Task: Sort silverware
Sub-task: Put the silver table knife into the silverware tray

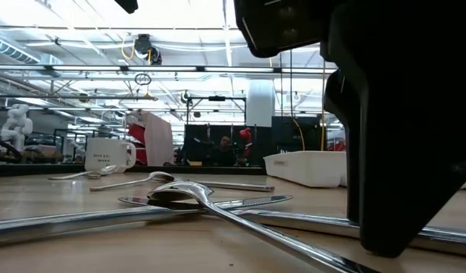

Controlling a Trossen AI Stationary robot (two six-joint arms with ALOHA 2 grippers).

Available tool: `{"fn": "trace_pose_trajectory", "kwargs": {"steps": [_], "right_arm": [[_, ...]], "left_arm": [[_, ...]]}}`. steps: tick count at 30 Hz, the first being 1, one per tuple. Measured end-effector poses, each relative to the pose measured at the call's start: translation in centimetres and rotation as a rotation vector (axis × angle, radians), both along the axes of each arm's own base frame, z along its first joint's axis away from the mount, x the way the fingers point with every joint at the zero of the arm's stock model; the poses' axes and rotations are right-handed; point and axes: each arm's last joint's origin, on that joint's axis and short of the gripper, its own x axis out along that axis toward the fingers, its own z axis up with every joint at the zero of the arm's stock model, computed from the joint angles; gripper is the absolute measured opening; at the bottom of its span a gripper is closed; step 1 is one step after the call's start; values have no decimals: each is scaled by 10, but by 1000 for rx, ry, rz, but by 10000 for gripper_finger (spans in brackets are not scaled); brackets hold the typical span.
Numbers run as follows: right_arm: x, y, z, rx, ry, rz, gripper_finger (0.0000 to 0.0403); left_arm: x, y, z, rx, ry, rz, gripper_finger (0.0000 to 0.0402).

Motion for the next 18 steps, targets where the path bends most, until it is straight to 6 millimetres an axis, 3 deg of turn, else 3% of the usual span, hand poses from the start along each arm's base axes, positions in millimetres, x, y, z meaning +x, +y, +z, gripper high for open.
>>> {"fn": "trace_pose_trajectory", "kwargs": {"steps": [4,11,18], "right_arm": [[-1,-3,-7,-3,60,11,127],[0,-5,-12,31,105,31,15],[1,-9,-11,52,120,-12,5]], "left_arm": [[0,0,0,7,-2,1,116],[0,0,0,19,-1,-1,116],[0,1,0,39,10,-19,116]]}}
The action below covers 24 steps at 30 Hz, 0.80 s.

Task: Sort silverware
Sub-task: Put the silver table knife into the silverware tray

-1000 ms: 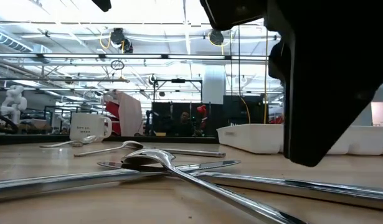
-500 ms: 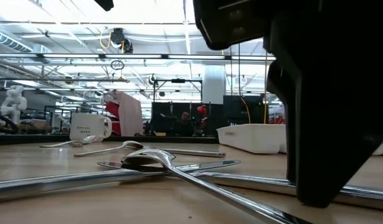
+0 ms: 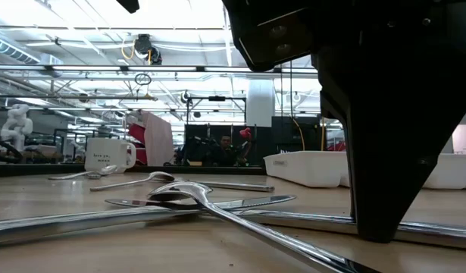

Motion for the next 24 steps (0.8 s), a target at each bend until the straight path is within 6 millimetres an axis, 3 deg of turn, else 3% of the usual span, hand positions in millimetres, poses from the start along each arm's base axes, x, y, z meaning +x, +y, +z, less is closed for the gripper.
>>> {"fn": "trace_pose_trajectory", "kwargs": {"steps": [15,24], "right_arm": [[-14,2,4,-47,80,-202,1],[-34,3,10,-128,195,-377,0]], "left_arm": [[0,0,0,33,28,-43,116],[0,1,0,51,33,-51,116]]}}
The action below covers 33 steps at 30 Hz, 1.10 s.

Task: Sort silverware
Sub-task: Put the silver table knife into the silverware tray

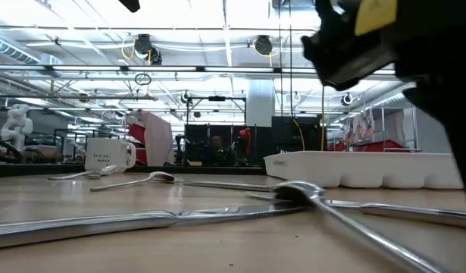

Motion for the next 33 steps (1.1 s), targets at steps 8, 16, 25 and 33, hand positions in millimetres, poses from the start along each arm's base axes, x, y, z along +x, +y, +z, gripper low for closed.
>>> {"fn": "trace_pose_trajectory", "kwargs": {"steps": [8,16,25,33], "right_arm": [[-19,3,7,-52,121,-112,4],[-34,11,13,-74,177,-159,4],[-51,19,34,-128,163,-258,1],[-52,15,53,-139,70,-213,0]], "left_arm": [[0,0,0,16,11,-17,116],[0,1,1,38,4,-12,116],[0,1,1,47,1,-10,116],[0,1,1,65,-7,-4,116]]}}
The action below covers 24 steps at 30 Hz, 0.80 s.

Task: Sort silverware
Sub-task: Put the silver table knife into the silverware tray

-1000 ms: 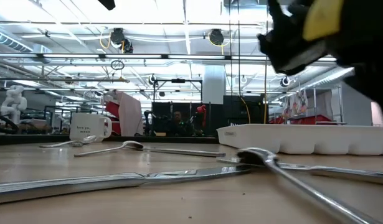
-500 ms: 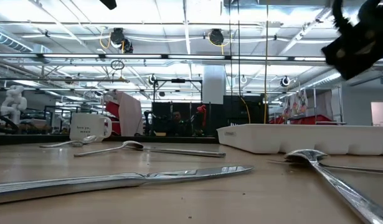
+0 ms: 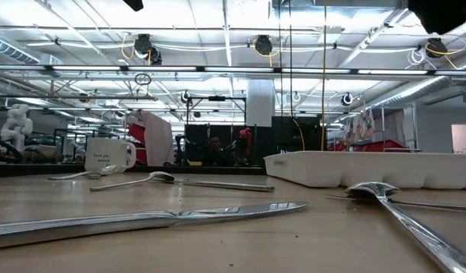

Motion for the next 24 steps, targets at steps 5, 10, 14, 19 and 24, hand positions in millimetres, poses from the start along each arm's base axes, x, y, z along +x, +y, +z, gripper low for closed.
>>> {"fn": "trace_pose_trajectory", "kwargs": {"steps": [5,10,14,19,24], "right_arm": [[6,-2,0,60,-5,145,44],[15,-13,0,45,-11,256,143],[14,-26,-2,-15,52,279,202],[20,-28,-12,12,12,359,213],[23,-25,-26,46,-55,378,191]], "left_arm": [[0,0,0,0,-1,0,116],[0,0,0,-5,0,-1,116],[0,0,0,-13,3,-3,116],[0,-1,-1,-55,18,-13,116],[0,-2,-1,-68,25,-17,116]]}}
